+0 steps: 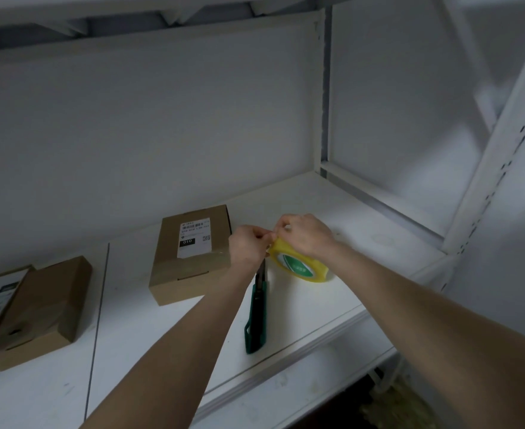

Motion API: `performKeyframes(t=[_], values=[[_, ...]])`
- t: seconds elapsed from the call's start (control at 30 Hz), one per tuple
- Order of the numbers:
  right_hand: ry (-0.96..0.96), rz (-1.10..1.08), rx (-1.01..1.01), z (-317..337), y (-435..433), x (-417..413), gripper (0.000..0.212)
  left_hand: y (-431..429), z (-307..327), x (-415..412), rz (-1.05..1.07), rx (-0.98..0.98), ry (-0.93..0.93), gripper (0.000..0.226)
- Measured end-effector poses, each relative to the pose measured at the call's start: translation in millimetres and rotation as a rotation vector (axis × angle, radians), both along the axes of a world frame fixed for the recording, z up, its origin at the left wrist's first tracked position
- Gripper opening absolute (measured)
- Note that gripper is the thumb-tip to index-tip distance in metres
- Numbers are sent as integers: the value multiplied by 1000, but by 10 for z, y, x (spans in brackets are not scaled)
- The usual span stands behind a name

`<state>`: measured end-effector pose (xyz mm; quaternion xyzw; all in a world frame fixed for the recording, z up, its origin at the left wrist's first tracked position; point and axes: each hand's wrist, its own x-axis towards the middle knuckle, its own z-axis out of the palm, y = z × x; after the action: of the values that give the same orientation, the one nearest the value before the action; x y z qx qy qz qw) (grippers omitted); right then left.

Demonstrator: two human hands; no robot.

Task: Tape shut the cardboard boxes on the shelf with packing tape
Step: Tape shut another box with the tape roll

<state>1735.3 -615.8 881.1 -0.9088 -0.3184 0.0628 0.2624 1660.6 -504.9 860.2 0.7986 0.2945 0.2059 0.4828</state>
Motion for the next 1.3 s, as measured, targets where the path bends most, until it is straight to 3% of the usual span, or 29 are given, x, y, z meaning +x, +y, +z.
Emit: performKeyframes(t=[0.13, 0.27, 0.33, 0.43, 0.5, 0.57, 0.77, 1.07, 1.13, 1.17, 1.23, 1.3], values=[[-12, -56, -16, 3, 20, -37, 29, -24, -25, 30, 30, 21, 13, 12], [93, -203, 83, 38, -16, 48, 58, -50, -35, 47, 41, -24, 14, 17], [147, -114, 49, 44, -53, 89, 59, -49, -41, 49, 57, -66, 19, 18], [397, 62, 88, 22, -150, 114, 66, -20, -45, 40, 81, -29, 47, 14], [464, 103, 151, -14, -187, 135, 55, -21, -29, 54, 56, 34, 66, 13], [398, 105, 165, -18, -191, 161, 49, -29, 3, 89, 45, 112, 60, 15], [80, -7, 11, 89, -269, 257, 57, -93, 165, 199, -26, 172, 51, 22], [-107, -123, -88, -51, -421, 252, 61, -258, 170, 172, -53, -24, -55, 13], [-145, -157, -114, -131, -480, 278, 62, -186, 176, 130, -56, 3, 27, 50], [-166, -176, -140, -168, -514, 300, 62, -139, 190, 89, -65, 118, 128, 55], [-188, -197, -188, -242, -559, 351, 62, -70, 191, -20, -200, 458, 471, 49], [-194, -196, -213, -306, -552, 376, 62, -80, 102, -153, -388, 656, 835, 48]])
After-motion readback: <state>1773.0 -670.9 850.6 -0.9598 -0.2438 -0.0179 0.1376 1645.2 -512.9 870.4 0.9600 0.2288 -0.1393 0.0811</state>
